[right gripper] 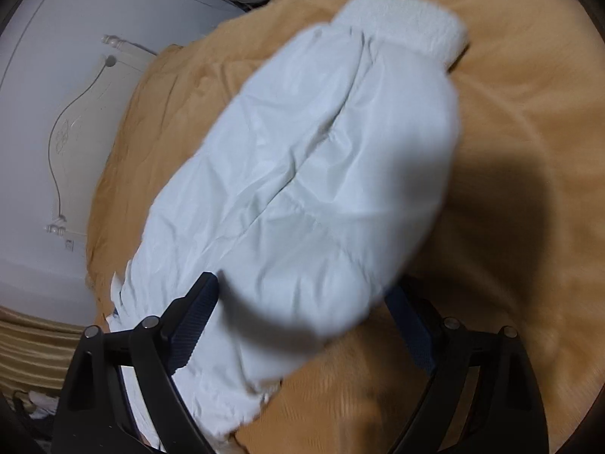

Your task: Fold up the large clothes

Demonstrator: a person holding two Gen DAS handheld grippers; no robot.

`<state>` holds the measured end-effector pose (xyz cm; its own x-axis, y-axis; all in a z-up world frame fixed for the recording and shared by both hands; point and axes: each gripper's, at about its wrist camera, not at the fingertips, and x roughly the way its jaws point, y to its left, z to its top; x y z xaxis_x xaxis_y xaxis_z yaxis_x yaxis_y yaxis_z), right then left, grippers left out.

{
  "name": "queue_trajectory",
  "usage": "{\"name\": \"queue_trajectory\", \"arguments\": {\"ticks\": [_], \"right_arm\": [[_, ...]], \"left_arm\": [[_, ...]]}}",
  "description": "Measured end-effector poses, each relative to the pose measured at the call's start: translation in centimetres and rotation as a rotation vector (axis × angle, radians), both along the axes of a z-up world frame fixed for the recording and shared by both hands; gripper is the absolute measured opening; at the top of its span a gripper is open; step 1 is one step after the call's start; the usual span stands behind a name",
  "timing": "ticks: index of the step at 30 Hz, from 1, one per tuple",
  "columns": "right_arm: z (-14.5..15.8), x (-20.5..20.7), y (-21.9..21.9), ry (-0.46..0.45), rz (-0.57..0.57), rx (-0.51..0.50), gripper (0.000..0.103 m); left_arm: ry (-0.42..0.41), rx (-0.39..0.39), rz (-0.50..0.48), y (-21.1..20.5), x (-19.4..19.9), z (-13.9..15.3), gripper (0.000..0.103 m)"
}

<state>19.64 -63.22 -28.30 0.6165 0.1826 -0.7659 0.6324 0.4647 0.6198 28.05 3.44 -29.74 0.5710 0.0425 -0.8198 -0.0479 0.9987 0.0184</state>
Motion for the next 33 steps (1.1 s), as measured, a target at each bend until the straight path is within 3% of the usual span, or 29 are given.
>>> {"name": "queue_trajectory", "arguments": {"ticks": [1, 2, 3, 5, 9, 13, 17, 22, 25, 29, 31, 33], "right_arm": [[-0.9, 0.9, -0.2, -0.013, -0.011, 0.03, 0.089], [-1.1, 1.2, -0.1, -0.043, -0.036, 0.048, 0.075], [-1.0, 1.5, -0.1, -0.089, -0.055, 0.074, 0.039], [0.0, 2.4, 0.5, -0.161, -0.052, 0.141, 0.018], [7.8, 3.6, 4.9, -0.325, 0.038, 0.005, 0.013], [15.8, 5.7, 13.5, -0.525, 0.253, -0.024, 0.012], [18.4, 8.3, 24.9, -0.596, 0.509, -0.024, 0.012], [15.3, 10.6, 39.4, -0.548, 0.797, -0.041, 0.012], [10.0, 12.1, 46.6, -0.43, 0.92, -0.138, 0.012], [1.1, 14.0, 49.8, -0.211, 0.959, -0.191, 0.011], [-0.7, 14.4, 50.2, -0.205, 0.973, -0.219, 0.01], [-0.6, 14.1, 50.8, -0.203, 0.977, -0.247, 0.01]], "left_arm": [[-0.001, -0.005, 0.001, 0.1, -0.2, 0.0, 0.012], [-0.001, -0.013, 0.003, 0.2, -0.2, 0.0, 0.012], [-0.002, -0.025, 0.004, 0.3, -0.2, 0.0, 0.012], [-0.004, -0.055, 0.011, 0.7, -0.1, 0.0, 0.012], [-0.006, -0.107, 0.019, 1.3, -0.2, 0.0, 0.012], [-0.004, -0.185, 0.03, 2.3, -0.3, 0.0, 0.013], [-0.003, -0.334, 0.08, 4.3, -1.0, 0.3, 0.013], [0.008, -0.416, 0.078, 6.2, -1.9, 1.0, 0.013], [0.008, -0.449, 0.088, 8.1, -2.9, 1.7, 0.013], [-0.006, -0.507, 0.119, 11.4, -2.4, 5.1, 0.013], [-0.02, -0.501, 0.097, 11.3, -1.0, 8.4, 0.013], [-0.027, -0.456, 0.038, 9.1, 1.1, 12.8, 0.014]]}}
